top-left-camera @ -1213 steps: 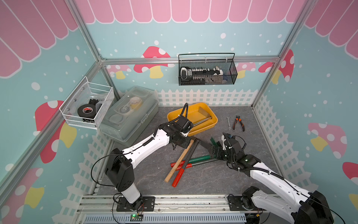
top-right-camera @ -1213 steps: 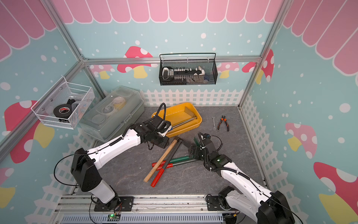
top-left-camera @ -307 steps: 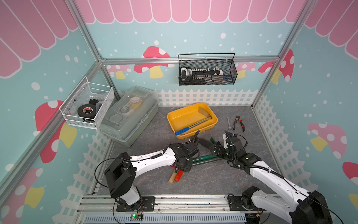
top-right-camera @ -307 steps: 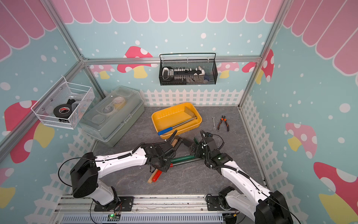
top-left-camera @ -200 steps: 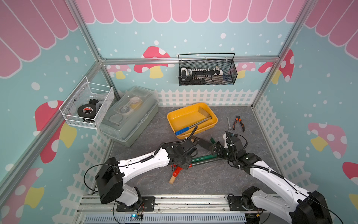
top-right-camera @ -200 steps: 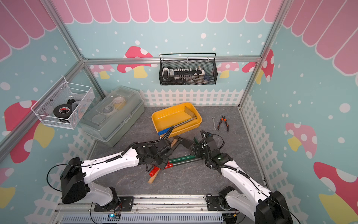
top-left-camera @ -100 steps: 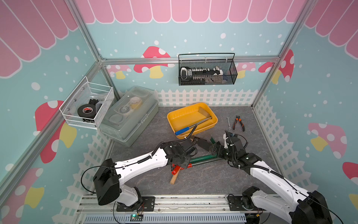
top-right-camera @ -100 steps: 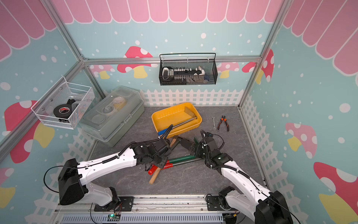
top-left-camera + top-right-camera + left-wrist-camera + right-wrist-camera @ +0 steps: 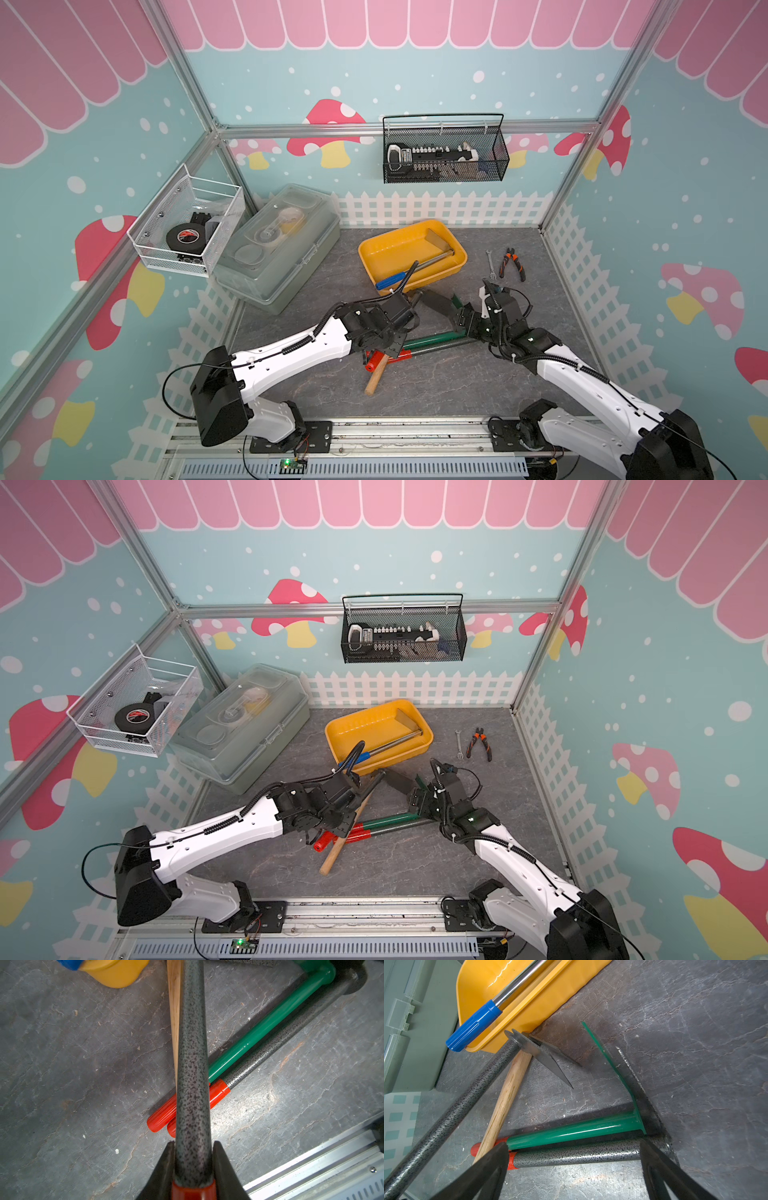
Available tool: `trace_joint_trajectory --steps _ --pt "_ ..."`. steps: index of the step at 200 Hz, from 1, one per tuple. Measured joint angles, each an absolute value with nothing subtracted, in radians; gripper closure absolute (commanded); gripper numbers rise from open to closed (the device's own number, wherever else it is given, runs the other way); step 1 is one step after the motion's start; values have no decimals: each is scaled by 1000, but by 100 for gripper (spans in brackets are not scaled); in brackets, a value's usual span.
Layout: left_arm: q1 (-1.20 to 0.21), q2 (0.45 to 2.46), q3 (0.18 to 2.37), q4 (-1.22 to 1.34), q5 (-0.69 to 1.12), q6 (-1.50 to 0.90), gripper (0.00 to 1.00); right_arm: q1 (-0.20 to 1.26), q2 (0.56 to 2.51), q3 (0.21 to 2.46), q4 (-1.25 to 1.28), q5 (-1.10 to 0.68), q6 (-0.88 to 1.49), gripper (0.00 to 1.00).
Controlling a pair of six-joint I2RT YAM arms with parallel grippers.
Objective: Put the small hoe into the storage box
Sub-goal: Pick up the hoe from the center of the board.
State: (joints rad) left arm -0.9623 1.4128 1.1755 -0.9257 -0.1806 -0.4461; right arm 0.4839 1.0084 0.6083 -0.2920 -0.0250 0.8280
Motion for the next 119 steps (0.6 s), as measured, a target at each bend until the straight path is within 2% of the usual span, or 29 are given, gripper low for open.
trace_joint_trajectory --steps 119 --pt "-868 1417 1279 -938 -165 -283 100 469 960 604 -315 -19 835 3"
